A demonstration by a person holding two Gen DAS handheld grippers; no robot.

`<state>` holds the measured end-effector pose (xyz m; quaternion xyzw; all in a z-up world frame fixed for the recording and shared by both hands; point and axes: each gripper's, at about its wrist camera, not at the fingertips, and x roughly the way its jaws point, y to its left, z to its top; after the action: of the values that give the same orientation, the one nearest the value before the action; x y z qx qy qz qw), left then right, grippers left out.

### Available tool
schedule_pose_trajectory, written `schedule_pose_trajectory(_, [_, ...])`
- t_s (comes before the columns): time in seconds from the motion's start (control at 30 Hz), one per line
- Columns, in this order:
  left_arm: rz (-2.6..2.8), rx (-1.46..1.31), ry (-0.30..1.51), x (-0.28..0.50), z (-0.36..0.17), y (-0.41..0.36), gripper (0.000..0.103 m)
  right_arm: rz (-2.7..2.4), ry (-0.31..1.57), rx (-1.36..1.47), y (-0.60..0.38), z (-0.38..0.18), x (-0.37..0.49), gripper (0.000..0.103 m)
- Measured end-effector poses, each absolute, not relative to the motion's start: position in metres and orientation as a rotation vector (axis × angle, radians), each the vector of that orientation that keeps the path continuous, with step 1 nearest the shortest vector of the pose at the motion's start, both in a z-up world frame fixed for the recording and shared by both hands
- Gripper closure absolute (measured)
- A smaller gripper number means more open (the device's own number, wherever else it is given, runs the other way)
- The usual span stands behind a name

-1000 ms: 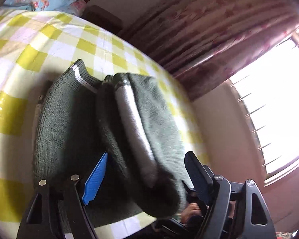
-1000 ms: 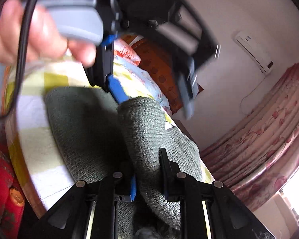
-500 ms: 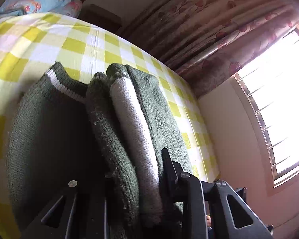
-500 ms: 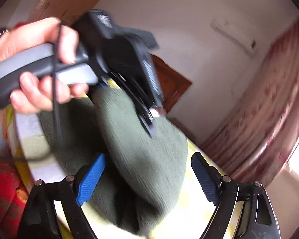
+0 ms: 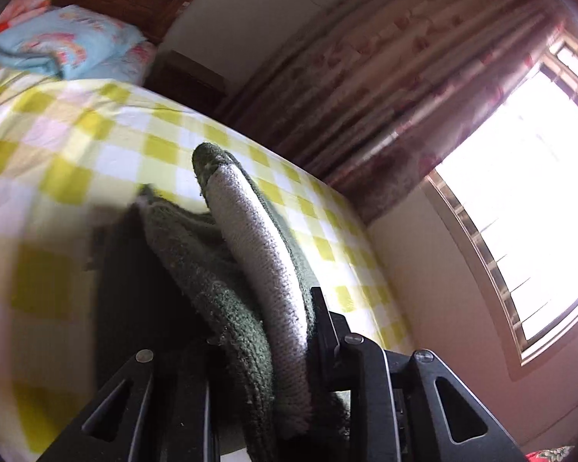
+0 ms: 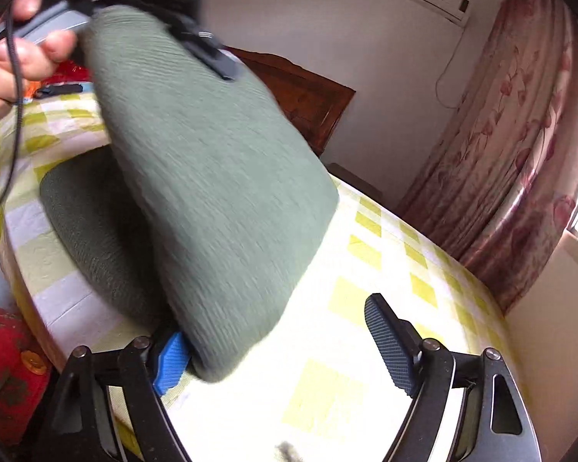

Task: Fold small clothes
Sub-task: 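Fold the lifted side over onto the other half with the right tool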

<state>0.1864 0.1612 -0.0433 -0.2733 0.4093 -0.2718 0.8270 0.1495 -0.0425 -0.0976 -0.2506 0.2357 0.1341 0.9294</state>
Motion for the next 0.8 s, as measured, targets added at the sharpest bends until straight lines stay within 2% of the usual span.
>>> schedule_pose_trajectory(0.1, [-0.537,-0.68,0.93,0.183,-0.089,0.202,0.079,0.286,0.479,-0.549,-0.036,-0.108,0.151,0.0])
schedule_pose_trajectory(0.2, [-0.544,-0.667,0.979,0.181,-0.118,0.205,0.078,0.289,0.507,-0.533,-0.039,-0.111,0.16,0.0])
schedule_pose_trajectory(0.47, [-0.472,-0.533,0.838,0.149,-0.095,0.2,0.078,0.278,0.538,-0.531,-0.038,-0.111,0.167,0.0])
schedule_pose_trajectory(0.63, [-0.531,-0.672,0.889,0.165,-0.128,0.225,0.075,0.307,0.562,-0.492,-0.045,-0.112,0.17,0.0])
schedule_pose_trajectory(0.8, [-0.432,-0.57,0.884,0.148,-0.107,0.226,0.068,0.515,0.614,-0.363,-0.068,-0.096,0.163,0.0])
